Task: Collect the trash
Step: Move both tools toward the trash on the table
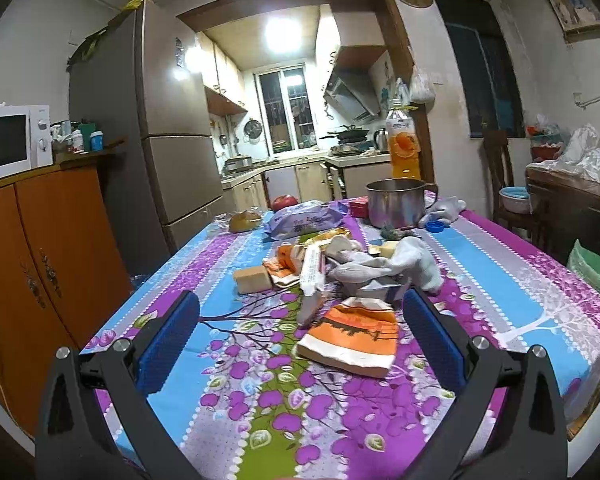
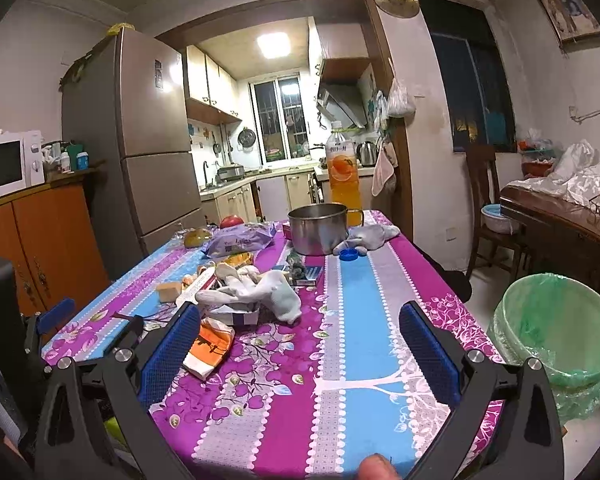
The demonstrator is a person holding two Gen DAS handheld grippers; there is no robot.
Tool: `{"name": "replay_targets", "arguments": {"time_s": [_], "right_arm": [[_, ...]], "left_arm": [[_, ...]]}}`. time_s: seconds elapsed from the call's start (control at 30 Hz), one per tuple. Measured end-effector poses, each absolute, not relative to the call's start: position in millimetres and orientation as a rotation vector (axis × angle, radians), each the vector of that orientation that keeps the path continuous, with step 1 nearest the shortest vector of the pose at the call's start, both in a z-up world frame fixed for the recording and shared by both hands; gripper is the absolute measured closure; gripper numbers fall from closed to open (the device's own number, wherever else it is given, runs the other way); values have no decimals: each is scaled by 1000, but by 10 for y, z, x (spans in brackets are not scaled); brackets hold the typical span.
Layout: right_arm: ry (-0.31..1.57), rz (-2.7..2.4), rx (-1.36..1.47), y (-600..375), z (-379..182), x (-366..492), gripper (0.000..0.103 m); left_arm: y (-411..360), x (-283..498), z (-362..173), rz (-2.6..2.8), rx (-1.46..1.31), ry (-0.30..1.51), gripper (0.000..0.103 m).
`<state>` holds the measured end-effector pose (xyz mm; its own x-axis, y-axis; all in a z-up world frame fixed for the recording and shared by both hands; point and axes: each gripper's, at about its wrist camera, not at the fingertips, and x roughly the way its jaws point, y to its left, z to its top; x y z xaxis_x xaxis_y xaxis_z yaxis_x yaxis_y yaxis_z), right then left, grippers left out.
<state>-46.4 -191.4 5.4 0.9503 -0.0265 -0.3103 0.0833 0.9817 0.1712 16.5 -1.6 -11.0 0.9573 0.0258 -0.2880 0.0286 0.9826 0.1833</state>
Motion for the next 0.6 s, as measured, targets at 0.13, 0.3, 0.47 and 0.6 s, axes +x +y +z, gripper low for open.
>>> {"name": "replay_targets", "arguments": {"time_s": [0.13,0.3,0.47,0.6], "right_arm": [[356,-51,197,-2025,6,-343,4],[389,-69,168,-2056,-16,-186,4],[365,-47,105,-2031,55,-51,4],[374,-12,109,-2052,117,110,4]], "left_arm": [[149,305,-64,63,164,304,5],[311,455,-36,102,192,328,5],[532,642,-37,139,185,377,5],[690,780,4,140,177,405,8]]}}
